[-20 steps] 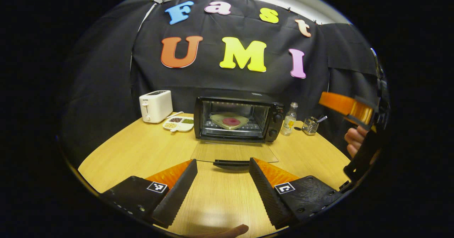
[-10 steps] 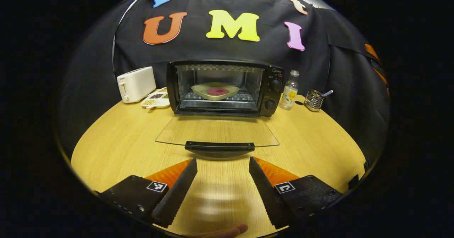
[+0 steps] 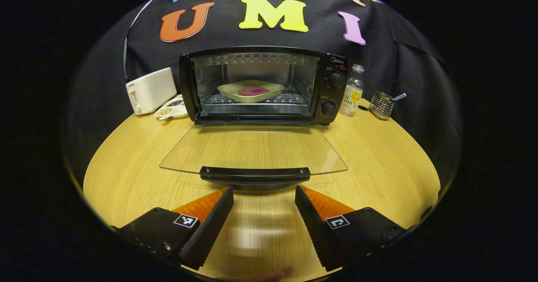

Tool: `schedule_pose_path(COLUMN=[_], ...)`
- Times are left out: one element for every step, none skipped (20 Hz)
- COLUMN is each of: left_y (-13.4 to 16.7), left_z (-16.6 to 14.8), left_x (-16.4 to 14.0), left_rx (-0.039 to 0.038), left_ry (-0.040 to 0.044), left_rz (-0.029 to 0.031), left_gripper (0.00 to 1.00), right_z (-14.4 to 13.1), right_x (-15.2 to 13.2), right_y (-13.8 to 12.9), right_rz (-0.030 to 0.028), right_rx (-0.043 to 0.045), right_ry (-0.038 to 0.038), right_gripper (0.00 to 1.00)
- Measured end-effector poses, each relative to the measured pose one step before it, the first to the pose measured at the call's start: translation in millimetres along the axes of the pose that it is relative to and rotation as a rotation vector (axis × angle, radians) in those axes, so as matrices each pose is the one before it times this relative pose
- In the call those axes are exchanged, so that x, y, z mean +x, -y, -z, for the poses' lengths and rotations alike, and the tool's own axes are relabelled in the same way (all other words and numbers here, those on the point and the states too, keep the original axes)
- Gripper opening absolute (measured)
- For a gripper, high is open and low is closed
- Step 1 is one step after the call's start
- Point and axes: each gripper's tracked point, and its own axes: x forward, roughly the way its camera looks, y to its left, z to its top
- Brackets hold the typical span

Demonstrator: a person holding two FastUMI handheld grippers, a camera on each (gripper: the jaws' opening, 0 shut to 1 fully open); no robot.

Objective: Open the electric oven with the left hand, put the food in, and close the electric oven.

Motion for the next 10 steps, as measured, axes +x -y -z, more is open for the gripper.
schedule_pose_path(left_y=[-0.09,-2.61,-1.01,-0.50,0.14,0.85,0.05,0.67,0.36,-0.26], left_z=[-0.70,-0.94,-0.68,0.15,-3.83,-0.41,-0.05,-0.97,-0.84,-0.74], left_x=[3.68,2.36,3.15,0.41,-0.91,-0.76,-0.34,-0.53,-0.76,-0.41], left_rx=[-0.00060,0.00174,0.01035,0.01266,0.01155,0.00616,-0.00381,-0.00481,-0.00128,0.00198], left_ry=[-0.00636,-0.00443,-0.01323,-0.00683,0.00658,0.00362,0.00032,0.00125,-0.00013,0.00071], left_rz=[-0.00308,-0.01607,-0.01087,-0.00662,-0.00520,-0.00175,0.00057,0.00043,-0.00104,-0.00110], left_gripper=[0.94,0.94,0.94,0.94,0.94,0.94,0.94,0.94,0.94,0.94], right_z=[-0.90,-1.09,-0.32,-0.57,2.86,-0.57,0.32,0.88,0.61,-2.39], right_x=[0.36,-0.23,-0.10,-0.38,-1.13,-1.68,-3.01,-2.73,-3.17,-3.06], right_y=[2.64,2.24,1.83,2.52,2.38,1.13,-0.42,0.34,-0.02,0.00], right_rz=[0.00184,0.00547,0.00528,0.00997,0.01200,0.00700,0.00626,0.00495,0.00142,-0.00102], right_rx=[0.00544,0.00440,0.00158,-0.00694,-0.01374,-0.00976,-0.00433,-0.00195,-0.00189,-0.00143], right_ry=[0.00731,0.00492,0.00541,-0.00021,-0.00330,-0.00184,-0.00591,-0.00785,-0.00132,0.00605], right_gripper=[0.96,0.96,0.96,0.96,0.95,0.95,0.96,0.96,0.96,0.96])
